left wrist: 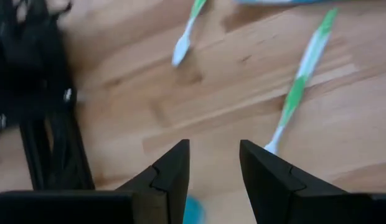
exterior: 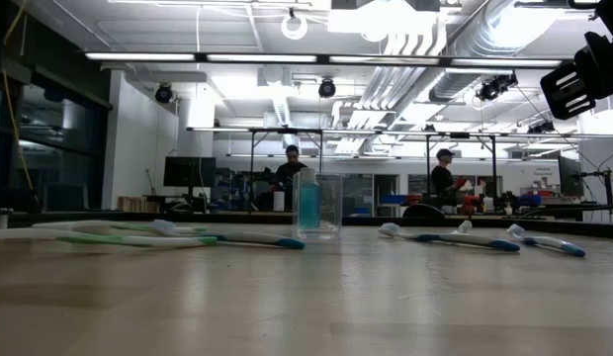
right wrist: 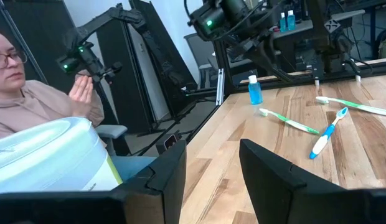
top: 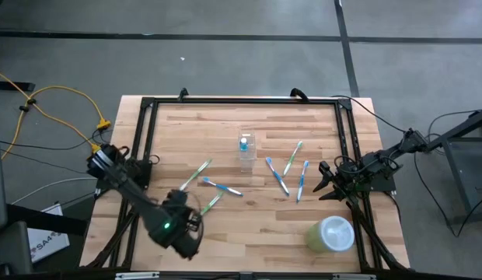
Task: Pick & Place toothbrushing station
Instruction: Put the blue mouthwash into the transparent organizer
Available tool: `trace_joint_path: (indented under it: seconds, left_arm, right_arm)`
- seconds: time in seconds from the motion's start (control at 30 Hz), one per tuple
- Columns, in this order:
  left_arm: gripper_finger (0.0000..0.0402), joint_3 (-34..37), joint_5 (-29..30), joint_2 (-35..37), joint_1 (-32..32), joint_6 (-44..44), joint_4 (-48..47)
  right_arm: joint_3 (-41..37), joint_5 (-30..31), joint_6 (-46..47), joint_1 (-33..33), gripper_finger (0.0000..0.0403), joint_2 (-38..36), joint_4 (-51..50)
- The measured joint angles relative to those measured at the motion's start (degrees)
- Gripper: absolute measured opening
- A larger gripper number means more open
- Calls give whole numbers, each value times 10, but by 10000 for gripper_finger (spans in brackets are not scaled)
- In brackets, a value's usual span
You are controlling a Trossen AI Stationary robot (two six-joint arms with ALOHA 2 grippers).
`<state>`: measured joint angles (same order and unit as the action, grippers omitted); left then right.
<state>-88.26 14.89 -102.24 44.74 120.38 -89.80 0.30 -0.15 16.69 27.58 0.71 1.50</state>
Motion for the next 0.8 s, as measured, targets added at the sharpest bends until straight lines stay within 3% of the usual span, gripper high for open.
trace_joint_path:
  seconds: [0.17, 0.37, 0.63, 0.8]
  left_arm:
    - [133, 24, -14, 0, 48, 116, 25]
    - [133, 24, -14, 0, 67, 127, 28]
    - [133, 23, -13, 8, 89, -58, 32]
    - [133, 23, -13, 8, 91, -224, 47]
  right_arm:
    - [0, 0, 0, 0, 142, 0, 0]
    - [0, 0, 0, 0, 142, 0, 0]
    - [0, 0, 0, 0, 142, 0, 0]
    - [0, 0, 0, 0, 142, 0, 0]
